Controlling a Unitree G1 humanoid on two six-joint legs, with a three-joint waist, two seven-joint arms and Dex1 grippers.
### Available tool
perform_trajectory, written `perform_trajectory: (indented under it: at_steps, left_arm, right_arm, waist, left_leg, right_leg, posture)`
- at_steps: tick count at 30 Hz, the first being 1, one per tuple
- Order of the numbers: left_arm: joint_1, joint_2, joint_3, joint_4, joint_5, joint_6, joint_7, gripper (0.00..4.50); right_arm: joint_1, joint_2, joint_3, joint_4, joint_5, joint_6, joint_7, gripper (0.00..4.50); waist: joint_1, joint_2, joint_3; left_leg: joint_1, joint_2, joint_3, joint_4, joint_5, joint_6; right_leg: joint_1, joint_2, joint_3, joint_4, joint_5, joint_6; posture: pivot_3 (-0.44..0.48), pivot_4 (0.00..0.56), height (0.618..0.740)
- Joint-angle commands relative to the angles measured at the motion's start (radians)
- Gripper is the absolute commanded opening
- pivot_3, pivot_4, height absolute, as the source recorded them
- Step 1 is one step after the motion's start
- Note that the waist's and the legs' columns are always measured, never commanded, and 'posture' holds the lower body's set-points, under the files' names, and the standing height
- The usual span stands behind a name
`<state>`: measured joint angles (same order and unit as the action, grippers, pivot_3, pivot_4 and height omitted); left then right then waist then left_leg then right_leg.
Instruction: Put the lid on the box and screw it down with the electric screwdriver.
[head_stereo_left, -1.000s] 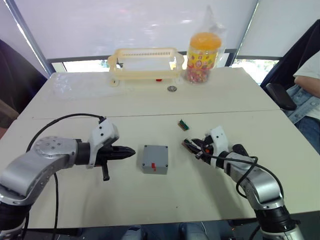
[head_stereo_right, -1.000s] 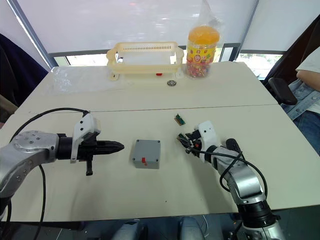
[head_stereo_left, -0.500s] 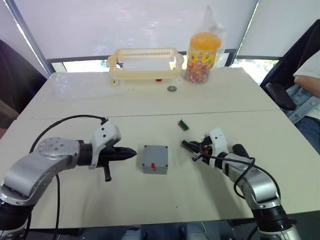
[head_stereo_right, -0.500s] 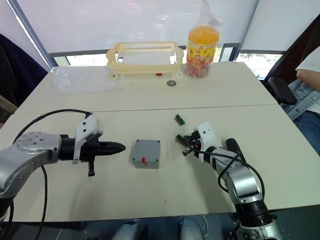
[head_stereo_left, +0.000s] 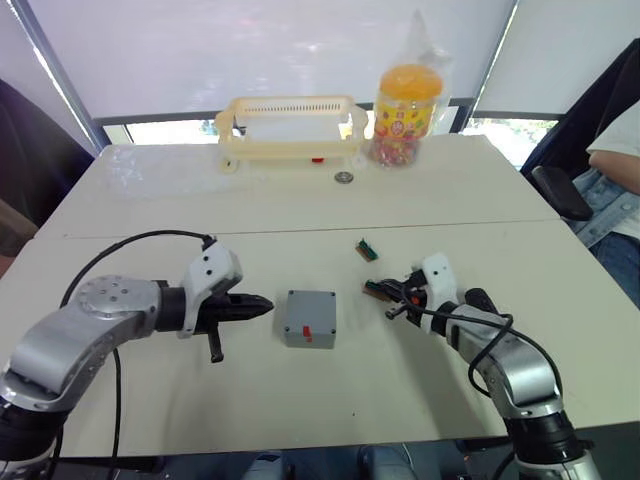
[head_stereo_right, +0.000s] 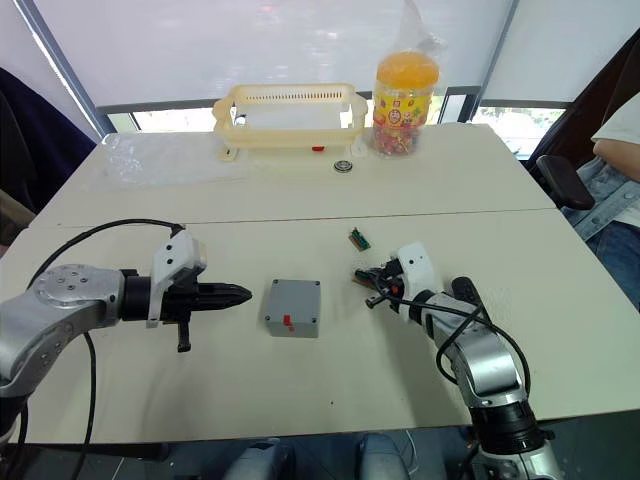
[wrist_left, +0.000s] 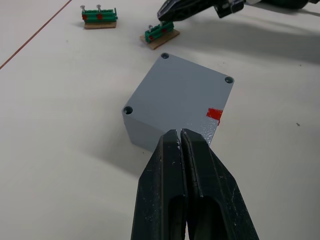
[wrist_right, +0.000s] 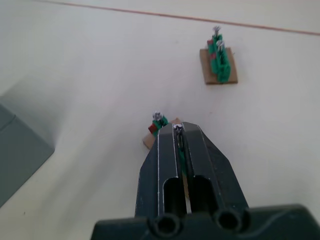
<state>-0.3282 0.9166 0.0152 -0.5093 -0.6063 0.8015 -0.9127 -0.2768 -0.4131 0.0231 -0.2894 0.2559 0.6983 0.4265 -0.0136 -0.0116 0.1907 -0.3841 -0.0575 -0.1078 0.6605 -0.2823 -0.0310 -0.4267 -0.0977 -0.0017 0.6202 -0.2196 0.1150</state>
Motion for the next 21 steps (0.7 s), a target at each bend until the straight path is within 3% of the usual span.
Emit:
perform_trajectory:
  at_steps: [1, 12, 21]
  left_arm:
    - [-0.007, -0.003, 0.004, -0.001, 0.011, -0.022, -0.002, 0.04]
    - [0.015, 0.021, 0.037, 0.012, 0.001, -0.031, -0.044, 0.04]
    - [0.022, 0.028, 0.097, 0.076, -0.019, -0.046, -0.084, 0.04]
  right_arm:
    - [-0.014, 0.004, -0.027, -0.073, 0.021, 0.015, -0.008, 0.04]
    - [-0.041, -0.008, -0.064, -0.194, 0.113, 0.021, 0.037, 0.04]
    - [-0.115, 0.0, 0.06, -0.215, 0.149, 0.015, 0.117, 0.04]
  waist:
    - [0.0, 0.0, 0.0]
    - [-0.001, 0.0, 0.0]
    - [-0.001, 0.0, 0.0]
  left_leg:
    - [0.0, 0.0, 0.0, 0.0, 0.0, 0.0]
    - [0.0, 0.0, 0.0, 0.0, 0.0, 0.0]
    - [0.0, 0.0, 0.0, 0.0, 0.0, 0.0]
  right_leg:
    - [0.0, 0.0, 0.0, 0.0, 0.0, 0.0]
    - [0.0, 0.0, 0.0, 0.0, 0.0, 0.0]
    - [0.0, 0.001, 0.0, 0.0, 0.0, 0.0]
  posture:
    - [0.0, 0.15, 0.74]
    - [0.0, 0.15, 0.74]
    - [0.0, 0.15, 0.74]
